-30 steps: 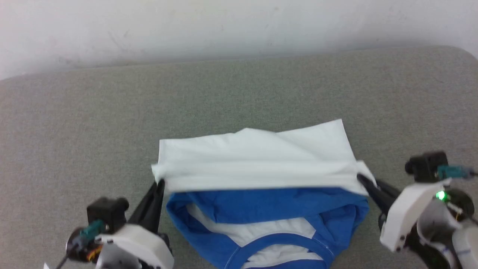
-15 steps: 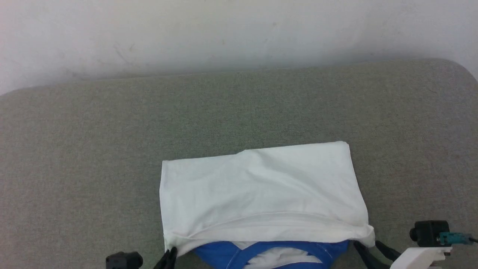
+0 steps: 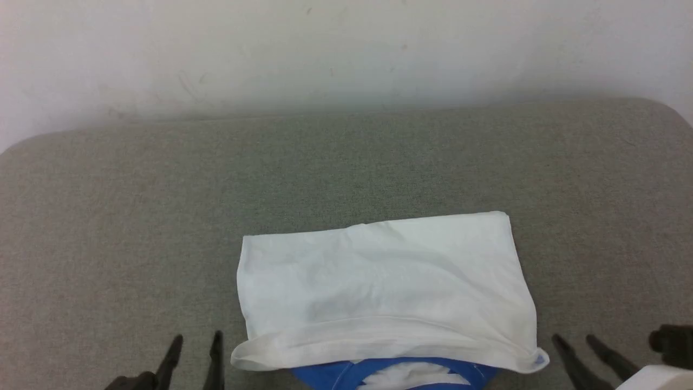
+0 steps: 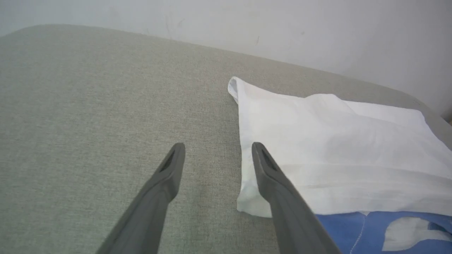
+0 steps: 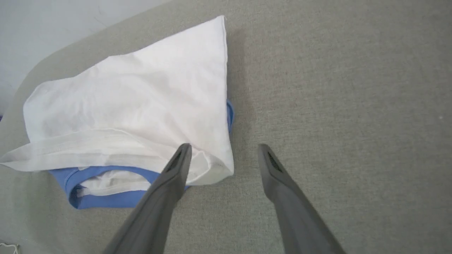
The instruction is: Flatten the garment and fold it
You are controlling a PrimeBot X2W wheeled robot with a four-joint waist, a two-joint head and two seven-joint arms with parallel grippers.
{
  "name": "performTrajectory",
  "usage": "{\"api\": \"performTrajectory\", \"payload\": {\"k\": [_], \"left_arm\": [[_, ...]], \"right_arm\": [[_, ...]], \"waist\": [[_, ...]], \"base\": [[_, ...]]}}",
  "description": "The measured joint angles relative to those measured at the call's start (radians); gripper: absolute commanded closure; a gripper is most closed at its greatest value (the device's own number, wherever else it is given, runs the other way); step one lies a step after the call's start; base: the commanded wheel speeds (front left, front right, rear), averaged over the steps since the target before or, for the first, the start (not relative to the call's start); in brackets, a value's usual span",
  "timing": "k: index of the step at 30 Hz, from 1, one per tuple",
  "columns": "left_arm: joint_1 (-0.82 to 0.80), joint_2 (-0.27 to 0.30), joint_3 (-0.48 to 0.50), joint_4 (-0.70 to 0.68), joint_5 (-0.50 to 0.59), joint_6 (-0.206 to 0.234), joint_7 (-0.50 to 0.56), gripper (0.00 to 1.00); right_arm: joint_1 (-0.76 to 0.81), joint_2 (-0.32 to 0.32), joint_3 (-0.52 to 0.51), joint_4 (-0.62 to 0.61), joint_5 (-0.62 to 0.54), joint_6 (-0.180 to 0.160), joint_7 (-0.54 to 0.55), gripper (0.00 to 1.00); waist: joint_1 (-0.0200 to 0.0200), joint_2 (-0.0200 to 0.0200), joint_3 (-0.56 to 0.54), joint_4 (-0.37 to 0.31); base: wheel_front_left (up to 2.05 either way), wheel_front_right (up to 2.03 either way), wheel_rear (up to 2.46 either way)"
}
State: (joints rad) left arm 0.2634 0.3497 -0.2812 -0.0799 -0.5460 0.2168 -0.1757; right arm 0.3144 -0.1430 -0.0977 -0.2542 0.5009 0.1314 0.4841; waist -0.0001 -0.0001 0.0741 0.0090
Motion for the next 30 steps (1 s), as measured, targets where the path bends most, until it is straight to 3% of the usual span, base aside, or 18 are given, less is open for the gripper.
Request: {"api": "performTrajectory", "payload": {"k": [5, 10, 22, 29, 30], "left_arm": [[-0.051, -0.003, 0.023, -0.024, 0.065, 0.007, -0.064, 0.00], [-0.096, -0.024, 0.045, -0.054, 0.134, 0.008, -0.080, 0.00], [-0.128, -0.099, 0.065, -0.086, 0.262, -0.042, -0.081, 0.00], [-0.131, -0.130, 0.082, -0.074, 0.291, -0.078, -0.081, 0.00], [-0.132, -0.133, 0.086, -0.071, 0.294, -0.085, -0.081, 0.00]], "right_arm": [[-0.038, -0.010, -0.072, -0.040, 0.000, 0.000, 0.024, 0.00], [-0.151, -0.050, -0.086, 0.058, 0.020, 0.000, 0.078, 0.00], [-0.353, -0.112, 0.122, 0.401, 0.082, 0.000, 0.195, 0.00], [-0.432, -0.141, 0.208, 0.533, 0.135, 0.000, 0.251, 0.00], [-0.439, -0.141, 0.213, 0.544, 0.146, 0.000, 0.263, 0.21]], "waist": [[0.0001, 0.0001, 0.008, 0.013], [0.0001, 0.0001, 0.012, 0.031], [0.0002, 0.0000, 0.038, 0.096], [0.0000, 0.0000, 0.045, 0.112], [0.0000, 0.0001, 0.043, 0.113]], "base": [[0.00, 0.00, 0.00], [0.00, 0.00, 0.00], [0.00, 0.00, 0.00], [0.00, 0.00, 0.00], [0.00, 0.00, 0.00]]}}
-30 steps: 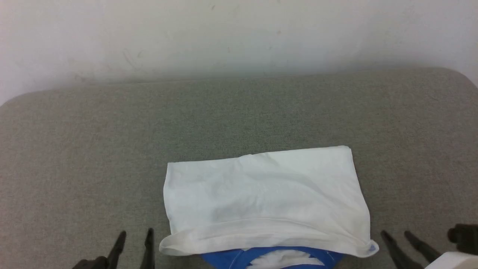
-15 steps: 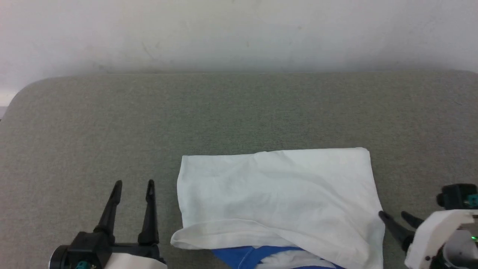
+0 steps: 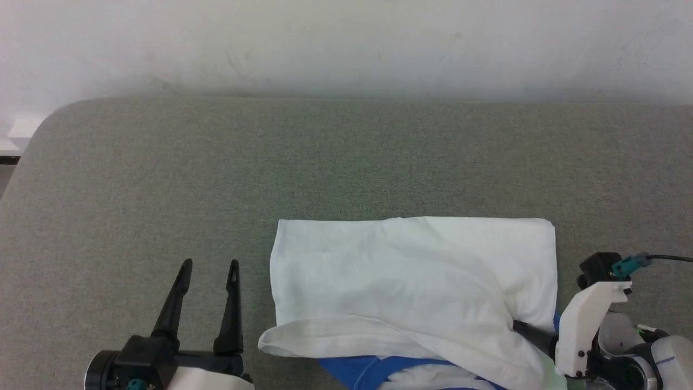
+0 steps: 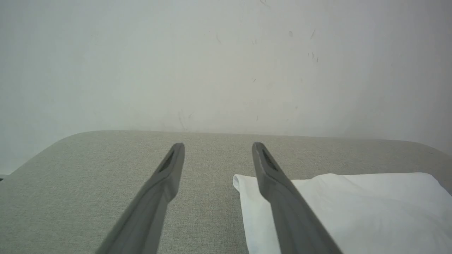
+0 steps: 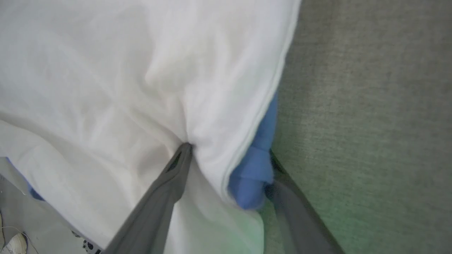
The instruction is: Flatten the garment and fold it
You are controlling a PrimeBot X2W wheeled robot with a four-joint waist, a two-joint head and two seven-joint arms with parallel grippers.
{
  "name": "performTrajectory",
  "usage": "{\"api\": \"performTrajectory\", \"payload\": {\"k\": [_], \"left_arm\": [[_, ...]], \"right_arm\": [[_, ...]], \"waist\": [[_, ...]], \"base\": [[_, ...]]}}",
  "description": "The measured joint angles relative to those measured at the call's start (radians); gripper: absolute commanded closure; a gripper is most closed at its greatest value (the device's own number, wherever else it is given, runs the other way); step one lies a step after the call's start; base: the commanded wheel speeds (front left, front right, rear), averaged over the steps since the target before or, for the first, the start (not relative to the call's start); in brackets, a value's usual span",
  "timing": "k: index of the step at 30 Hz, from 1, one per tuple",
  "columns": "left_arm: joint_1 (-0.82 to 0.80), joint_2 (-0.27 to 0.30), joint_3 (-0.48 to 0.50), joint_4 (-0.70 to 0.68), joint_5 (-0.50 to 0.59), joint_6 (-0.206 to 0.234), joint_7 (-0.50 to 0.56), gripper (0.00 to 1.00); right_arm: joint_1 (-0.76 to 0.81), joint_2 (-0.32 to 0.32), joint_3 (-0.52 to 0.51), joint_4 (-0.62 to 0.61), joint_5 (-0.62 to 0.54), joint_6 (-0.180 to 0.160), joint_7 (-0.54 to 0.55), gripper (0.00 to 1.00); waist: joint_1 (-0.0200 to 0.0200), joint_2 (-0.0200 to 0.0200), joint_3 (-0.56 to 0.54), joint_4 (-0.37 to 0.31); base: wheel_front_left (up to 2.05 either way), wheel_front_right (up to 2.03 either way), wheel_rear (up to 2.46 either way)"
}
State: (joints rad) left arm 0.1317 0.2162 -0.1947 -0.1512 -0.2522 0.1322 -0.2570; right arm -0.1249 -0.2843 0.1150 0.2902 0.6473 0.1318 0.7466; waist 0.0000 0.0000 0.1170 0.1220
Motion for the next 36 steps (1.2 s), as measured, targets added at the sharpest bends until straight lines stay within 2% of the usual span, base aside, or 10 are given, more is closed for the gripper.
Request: {"api": "performTrajectory", "payload": {"k": [1, 3, 11, 16, 21, 25, 30, 36], "left_arm": [[0.000, -0.003, 0.003, 0.002, 0.003, -0.001, 0.000, 0.00], [0.000, -0.008, 0.009, 0.007, 0.008, -0.010, 0.000, 0.00], [0.004, -0.021, 0.035, 0.024, 0.026, -0.027, 0.000, 0.00], [0.014, -0.022, 0.047, 0.031, 0.034, -0.029, 0.000, 0.00], [0.034, -0.023, 0.055, 0.036, 0.036, -0.035, 0.000, 0.00], [0.034, -0.025, 0.055, 0.040, 0.041, -0.035, 0.000, 0.00], [0.033, -0.027, 0.052, 0.049, 0.042, -0.044, 0.000, 0.00], [0.033, -0.028, 0.052, 0.063, 0.042, -0.052, 0.000, 0.00]], "right_arm": [[-0.007, 0.000, 0.006, 0.010, 0.010, 0.000, 0.009, 0.57], [-0.017, -0.002, 0.021, 0.022, 0.017, 0.000, 0.024, 1.00], [0.001, 0.000, 0.037, -0.027, 0.018, 0.000, -0.062, 1.00], [0.061, -0.023, -0.063, -0.116, -0.013, 0.000, -0.099, 1.00], [0.157, -0.040, -0.190, -0.163, -0.064, 0.000, -0.081, 1.00], [0.178, -0.025, -0.227, -0.220, -0.088, 0.000, -0.056, 1.00], [0.153, 0.013, -0.175, -0.307, -0.091, 0.000, -0.008, 1.00], [0.074, 0.085, -0.052, -0.361, -0.054, 0.000, 0.019, 1.00]], "waist": [[-0.0001, 0.0000, -0.002, 0.000], [-0.0001, 0.0000, -0.006, -0.002], [0.0002, 0.0000, -0.029, -0.016], [0.0001, 0.0000, -0.049, -0.029], [0.0000, 0.0000, -0.065, -0.045], [0.0000, 0.0000, -0.071, -0.057], [0.0000, 0.0000, -0.077, -0.060], [0.0000, 0.0000, -0.090, -0.047]], "base": [[0.00, 0.00, 0.00], [0.00, 0.00, 0.00], [0.00, 0.00, 0.00], [0.00, 0.00, 0.00], [0.00, 0.00, 0.00], [0.00, 0.00, 0.00], [0.00, 0.00, 0.00], [0.00, 0.00, 0.00]]}}
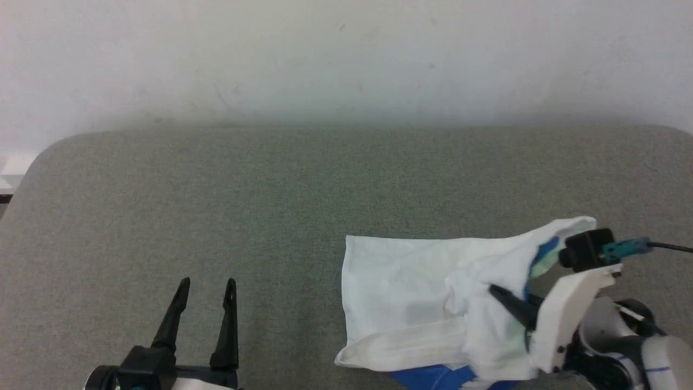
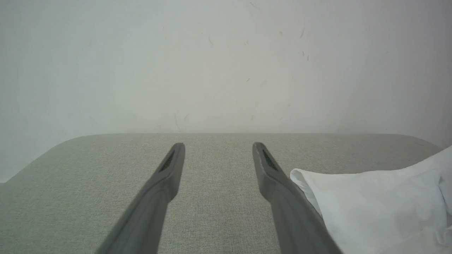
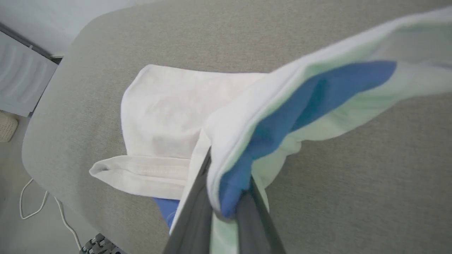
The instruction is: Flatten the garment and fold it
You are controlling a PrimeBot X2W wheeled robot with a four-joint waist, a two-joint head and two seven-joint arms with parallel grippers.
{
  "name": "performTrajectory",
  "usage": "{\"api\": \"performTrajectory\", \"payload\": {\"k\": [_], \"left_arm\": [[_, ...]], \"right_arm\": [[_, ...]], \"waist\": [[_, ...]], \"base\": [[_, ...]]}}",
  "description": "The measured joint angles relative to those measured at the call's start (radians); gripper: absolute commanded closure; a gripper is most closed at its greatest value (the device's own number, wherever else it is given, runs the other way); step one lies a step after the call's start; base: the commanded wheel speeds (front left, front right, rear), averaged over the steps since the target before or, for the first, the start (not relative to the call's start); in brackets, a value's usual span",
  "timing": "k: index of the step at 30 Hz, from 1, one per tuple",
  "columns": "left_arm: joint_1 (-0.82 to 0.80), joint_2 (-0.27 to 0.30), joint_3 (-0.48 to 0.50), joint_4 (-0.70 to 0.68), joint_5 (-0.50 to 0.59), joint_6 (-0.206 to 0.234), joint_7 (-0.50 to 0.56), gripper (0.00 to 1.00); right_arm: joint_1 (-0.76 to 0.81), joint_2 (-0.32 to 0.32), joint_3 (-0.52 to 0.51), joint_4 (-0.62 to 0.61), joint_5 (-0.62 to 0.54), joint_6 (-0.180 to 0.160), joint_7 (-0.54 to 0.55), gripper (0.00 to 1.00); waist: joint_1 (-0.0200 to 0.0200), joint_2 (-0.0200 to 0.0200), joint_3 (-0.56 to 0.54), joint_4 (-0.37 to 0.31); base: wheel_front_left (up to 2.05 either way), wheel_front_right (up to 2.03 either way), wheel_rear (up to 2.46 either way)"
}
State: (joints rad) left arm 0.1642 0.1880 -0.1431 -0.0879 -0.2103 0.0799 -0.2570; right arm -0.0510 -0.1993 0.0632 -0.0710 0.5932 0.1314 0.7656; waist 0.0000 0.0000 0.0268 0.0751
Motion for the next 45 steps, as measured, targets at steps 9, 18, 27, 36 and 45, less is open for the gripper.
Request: {"api": "performTrajectory", "payload": {"k": [9, 18, 27, 36, 45], "left_arm": [[-0.007, -0.014, -0.012, 0.005, 0.000, -0.008, 0.000, 0.00], [-0.032, -0.028, -0.008, 0.015, 0.001, -0.017, 0.000, 0.00], [-0.032, -0.038, 0.008, 0.024, 0.011, -0.019, 0.000, 0.00], [-0.031, -0.045, 0.036, 0.028, 0.018, -0.019, 0.000, 0.00], [-0.030, -0.052, 0.054, 0.027, 0.019, -0.019, 0.000, 0.00]], "right_arm": [[-0.108, 0.137, 0.195, 0.165, 0.105, 0.000, -0.059, 1.00], [-0.215, 0.145, 0.352, 0.350, 0.156, 0.000, -0.189, 0.00], [-0.294, 0.059, 0.551, 0.276, 0.102, 0.000, -0.323, 0.00], [-0.207, -0.017, 0.359, 0.127, -0.163, 0.000, -0.599, 0.00], [-0.014, 0.045, -0.028, -0.028, -0.295, 0.000, -0.651, 0.00]], "waist": [[0.0000, 0.0000, 0.007, 0.036], [0.0001, 0.0000, 0.044, 0.060], [0.0000, 0.0000, 0.043, 0.045], [0.0000, 0.0000, 0.024, 0.012], [0.0000, 0.0000, 0.021, -0.024]], "base": [[0.00, 0.00, 0.00], [0.00, 0.00, 0.00], [0.00, 0.00, 0.00], [0.00, 0.00, 0.00], [0.00, 0.00, 0.00]]}}
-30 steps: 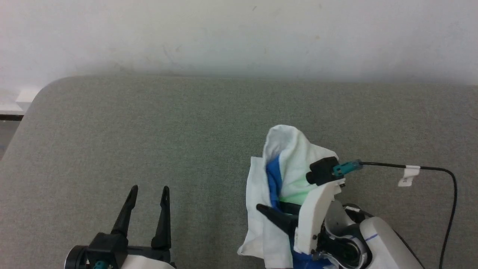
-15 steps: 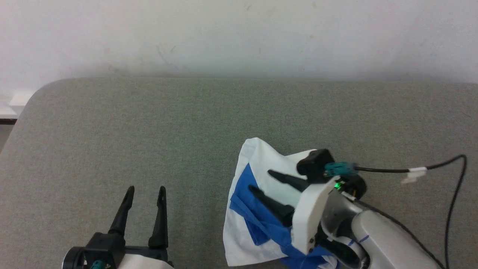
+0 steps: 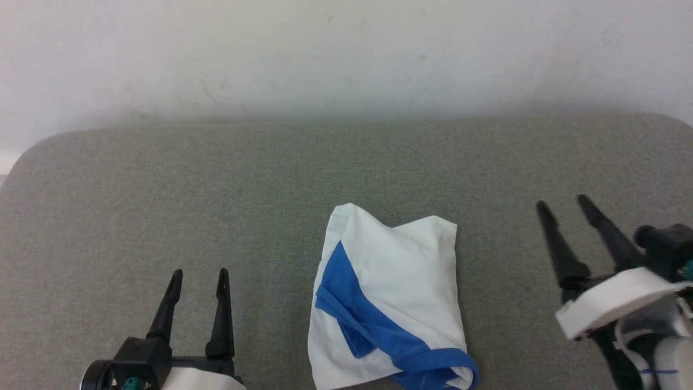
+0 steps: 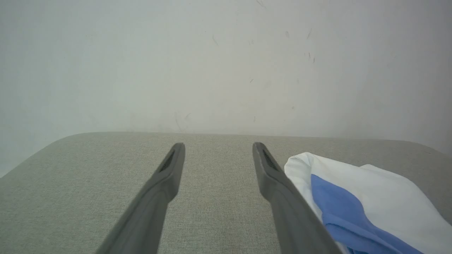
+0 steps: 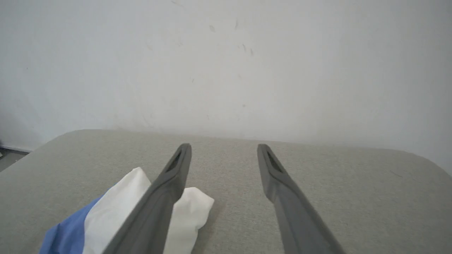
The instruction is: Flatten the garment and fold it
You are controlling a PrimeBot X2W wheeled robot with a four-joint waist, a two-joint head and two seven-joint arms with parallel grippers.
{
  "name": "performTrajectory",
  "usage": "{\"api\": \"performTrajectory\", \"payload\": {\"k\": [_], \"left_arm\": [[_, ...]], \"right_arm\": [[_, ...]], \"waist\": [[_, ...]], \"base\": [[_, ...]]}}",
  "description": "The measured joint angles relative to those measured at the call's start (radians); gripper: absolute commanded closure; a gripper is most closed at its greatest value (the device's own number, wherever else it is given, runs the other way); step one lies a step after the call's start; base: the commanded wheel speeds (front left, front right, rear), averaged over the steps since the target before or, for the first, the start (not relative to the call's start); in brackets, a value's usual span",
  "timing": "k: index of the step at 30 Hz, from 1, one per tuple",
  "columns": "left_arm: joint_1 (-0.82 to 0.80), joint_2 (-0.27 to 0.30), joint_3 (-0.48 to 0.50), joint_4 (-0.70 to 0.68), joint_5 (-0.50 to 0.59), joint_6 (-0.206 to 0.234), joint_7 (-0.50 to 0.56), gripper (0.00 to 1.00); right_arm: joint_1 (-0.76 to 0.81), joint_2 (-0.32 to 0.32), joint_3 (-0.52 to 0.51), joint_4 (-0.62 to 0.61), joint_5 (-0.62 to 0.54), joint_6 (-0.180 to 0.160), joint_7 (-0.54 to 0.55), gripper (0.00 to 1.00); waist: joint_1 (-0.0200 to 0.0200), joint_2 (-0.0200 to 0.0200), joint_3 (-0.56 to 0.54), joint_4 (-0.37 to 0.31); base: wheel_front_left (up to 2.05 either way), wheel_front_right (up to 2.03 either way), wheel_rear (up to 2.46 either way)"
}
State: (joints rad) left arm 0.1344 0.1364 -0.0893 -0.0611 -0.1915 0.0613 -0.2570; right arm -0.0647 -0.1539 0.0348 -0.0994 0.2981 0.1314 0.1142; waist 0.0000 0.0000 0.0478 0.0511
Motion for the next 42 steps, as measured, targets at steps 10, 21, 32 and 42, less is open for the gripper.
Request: {"api": "performTrajectory", "payload": {"k": [10, 21, 32, 42], "left_arm": [[0.000, 0.000, 0.026, 0.010, 0.007, 0.000, 0.000, 0.00], [0.000, -0.010, 0.026, 0.021, 0.008, -0.001, 0.000, 0.00], [-0.016, -0.025, 0.021, 0.033, 0.014, -0.025, 0.000, 0.00], [-0.022, -0.038, 0.031, 0.037, 0.017, -0.026, 0.000, 0.00]], "right_arm": [[0.064, 0.038, -0.301, 0.102, 0.163, 0.000, 0.308, 0.00], [-0.023, 0.098, -0.318, 0.348, 0.551, 0.000, 0.774, 0.00], [-0.146, 0.100, -0.025, 0.584, 0.777, 0.000, 0.661, 0.00], [-0.199, 0.066, 0.107, 0.612, 0.586, 0.001, 0.515, 1.00]], "waist": [[0.0000, 0.0000, -0.004, -0.001], [0.0000, 0.0000, 0.002, 0.045], [0.0000, 0.0000, 0.024, 0.089], [0.0001, 0.0000, 0.032, 0.078]], "base": [[0.00, 0.00, 0.00], [0.00, 0.00, 0.00], [0.00, 0.00, 0.00], [0.00, 0.00, 0.00]]}}
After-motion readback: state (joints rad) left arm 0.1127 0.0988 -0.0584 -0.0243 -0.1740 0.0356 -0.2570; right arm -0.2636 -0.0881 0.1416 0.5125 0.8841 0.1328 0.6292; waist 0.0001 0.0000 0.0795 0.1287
